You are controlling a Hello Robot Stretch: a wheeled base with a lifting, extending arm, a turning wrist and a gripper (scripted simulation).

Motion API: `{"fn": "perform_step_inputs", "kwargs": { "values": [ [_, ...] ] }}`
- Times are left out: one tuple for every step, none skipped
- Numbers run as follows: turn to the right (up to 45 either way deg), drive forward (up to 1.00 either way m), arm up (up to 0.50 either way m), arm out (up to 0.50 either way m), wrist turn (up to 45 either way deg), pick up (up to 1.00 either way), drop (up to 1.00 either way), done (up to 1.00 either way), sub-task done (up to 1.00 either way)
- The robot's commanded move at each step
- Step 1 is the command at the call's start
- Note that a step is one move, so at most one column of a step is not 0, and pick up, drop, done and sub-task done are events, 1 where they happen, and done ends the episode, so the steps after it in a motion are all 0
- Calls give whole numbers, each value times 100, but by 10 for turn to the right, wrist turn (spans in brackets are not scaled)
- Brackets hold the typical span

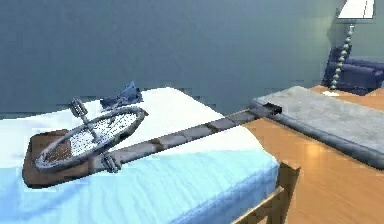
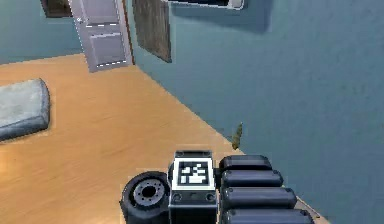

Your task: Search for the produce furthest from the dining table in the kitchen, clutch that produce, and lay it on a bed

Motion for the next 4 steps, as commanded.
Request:
{"fn": "perform_step_inputs", "kwargs": {
  "values": [
    [-450,0,0,0,0,0,0,0,0],
    [-240,0,0,0,0,0,0,0,0],
    [0,25,0,0,0,0,0,0,0],
    [450,0,0,0,0,0,0,0,0]
  ]
}}
